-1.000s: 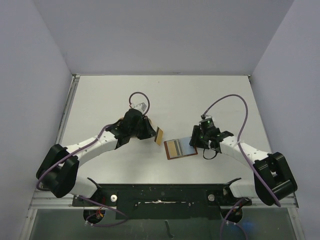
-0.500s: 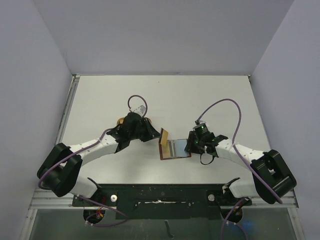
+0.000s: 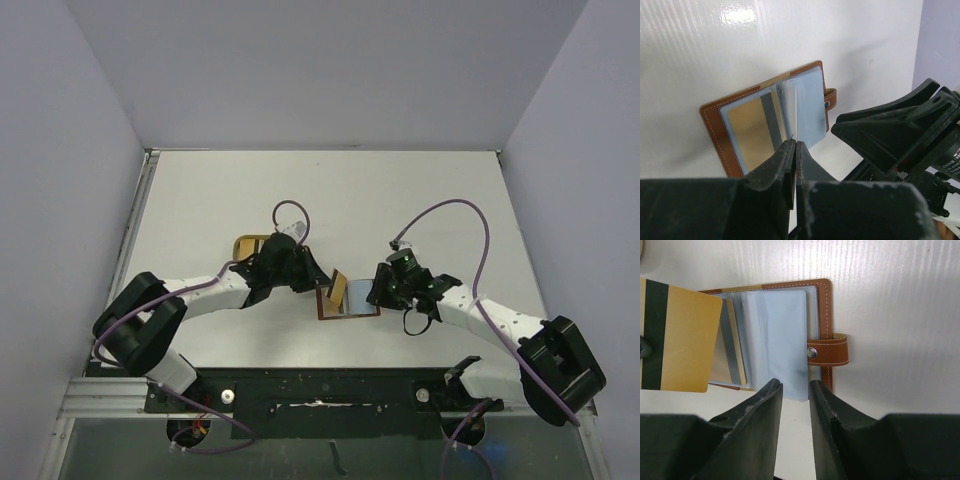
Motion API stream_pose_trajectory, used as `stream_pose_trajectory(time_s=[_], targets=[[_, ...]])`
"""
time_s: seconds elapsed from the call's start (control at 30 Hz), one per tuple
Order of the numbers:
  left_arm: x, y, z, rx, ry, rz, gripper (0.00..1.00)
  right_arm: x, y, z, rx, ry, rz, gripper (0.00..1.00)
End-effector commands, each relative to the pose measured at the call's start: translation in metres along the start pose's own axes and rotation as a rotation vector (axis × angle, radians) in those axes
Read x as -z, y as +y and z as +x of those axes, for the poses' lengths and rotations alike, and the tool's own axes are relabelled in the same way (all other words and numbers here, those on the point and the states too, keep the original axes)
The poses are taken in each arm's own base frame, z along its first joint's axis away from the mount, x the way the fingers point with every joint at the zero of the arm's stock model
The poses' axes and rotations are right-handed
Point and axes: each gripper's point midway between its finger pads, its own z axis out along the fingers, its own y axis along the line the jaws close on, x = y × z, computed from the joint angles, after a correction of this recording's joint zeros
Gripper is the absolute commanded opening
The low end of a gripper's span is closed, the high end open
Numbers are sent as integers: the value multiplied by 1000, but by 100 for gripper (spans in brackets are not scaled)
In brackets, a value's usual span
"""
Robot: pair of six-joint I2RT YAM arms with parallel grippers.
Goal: Put the credit cards into the card holder
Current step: Pick up the credit card from the storage box, then insert the credit card into the card holder.
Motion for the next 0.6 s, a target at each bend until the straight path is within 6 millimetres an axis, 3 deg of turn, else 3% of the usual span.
stream_pose_trajectory(time_s=[0.0,0.17,0.57], targets=[[-6,-24,-10,-22,-42,94,0,5,-1,-12,9,-53,20,30],[-17,-23,-1,-11,-20,95,0,0,-1,-18,26,-62,30,30],[-30,-1,9,-13,-21,4,0,-11,-8,-11,27,-39,50,30]])
